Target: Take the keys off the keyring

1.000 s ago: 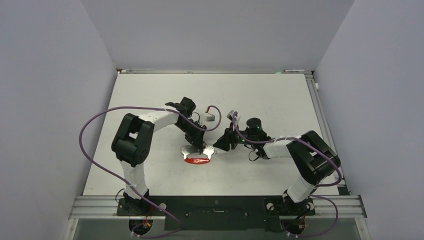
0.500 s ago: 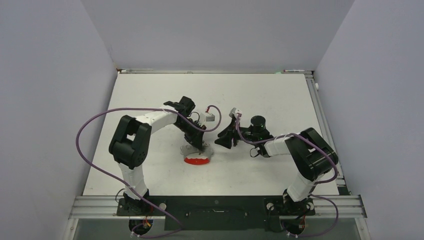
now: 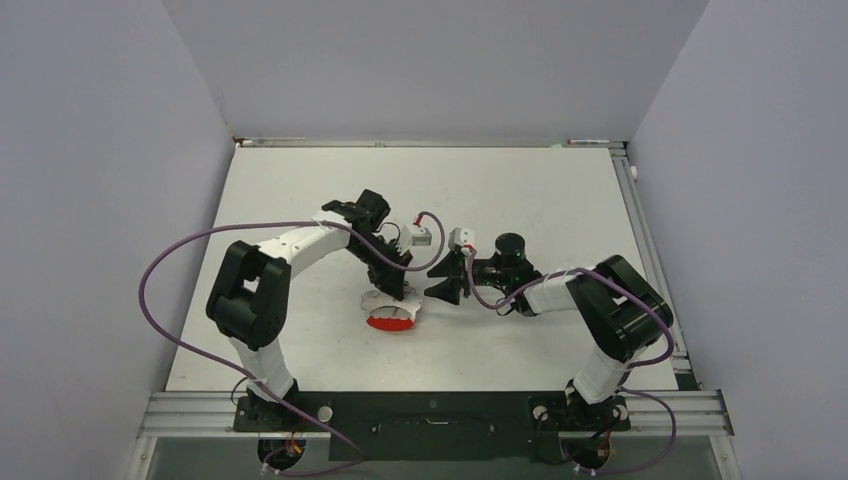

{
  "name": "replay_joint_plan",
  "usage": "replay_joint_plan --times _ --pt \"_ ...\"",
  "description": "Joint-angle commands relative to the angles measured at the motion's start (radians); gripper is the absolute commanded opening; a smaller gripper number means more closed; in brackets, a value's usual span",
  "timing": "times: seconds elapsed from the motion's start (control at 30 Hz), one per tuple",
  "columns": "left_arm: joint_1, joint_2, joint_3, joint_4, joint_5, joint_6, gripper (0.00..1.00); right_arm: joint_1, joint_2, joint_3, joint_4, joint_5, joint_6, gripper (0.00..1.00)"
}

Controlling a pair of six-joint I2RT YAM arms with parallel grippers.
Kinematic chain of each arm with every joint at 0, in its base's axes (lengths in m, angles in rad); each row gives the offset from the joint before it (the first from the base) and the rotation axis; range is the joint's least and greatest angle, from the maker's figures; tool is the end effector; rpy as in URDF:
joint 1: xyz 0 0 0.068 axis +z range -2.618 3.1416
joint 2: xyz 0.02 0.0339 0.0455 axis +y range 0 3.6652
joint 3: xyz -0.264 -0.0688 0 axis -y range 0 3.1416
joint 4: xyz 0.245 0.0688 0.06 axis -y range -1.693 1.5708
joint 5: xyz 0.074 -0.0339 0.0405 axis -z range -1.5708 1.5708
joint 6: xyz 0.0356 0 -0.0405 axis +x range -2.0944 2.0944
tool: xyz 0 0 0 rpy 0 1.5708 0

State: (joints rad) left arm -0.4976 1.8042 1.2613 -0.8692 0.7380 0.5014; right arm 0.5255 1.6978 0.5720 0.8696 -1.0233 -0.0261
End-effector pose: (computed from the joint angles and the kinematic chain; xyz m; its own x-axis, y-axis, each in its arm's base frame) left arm 0.2853 -0.1822 0.1961 -0.5462 0.7014 -0.4579 0.8086 0.2990 -0.5066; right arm 0.2465 0.1781 0.1566 -0.1937 -0.1280 -0.9727 -0.9810 0.0326 0.1910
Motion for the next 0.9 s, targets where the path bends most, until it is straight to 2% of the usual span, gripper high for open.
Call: replay_joint_plan --times 0.0,0.33,0.87 --pt "-0.015 -0.074 0.001 -0.029 0.034 0.081 0.00 0.018 -0.024 0.014 0.091 -0.060 -0.075 0.49" --pt "-0.035 -0.128 -0.051 -0.040 0.022 0.150 0.00 0.058 -0.021 0.014 0.148 -0.057 -0.040 0.46" --pt "-0.045 -0.188 -0.091 -0.048 0.056 0.206 0.00 0.117 0.002 0.018 0.133 -0.063 -0.074 0.43"
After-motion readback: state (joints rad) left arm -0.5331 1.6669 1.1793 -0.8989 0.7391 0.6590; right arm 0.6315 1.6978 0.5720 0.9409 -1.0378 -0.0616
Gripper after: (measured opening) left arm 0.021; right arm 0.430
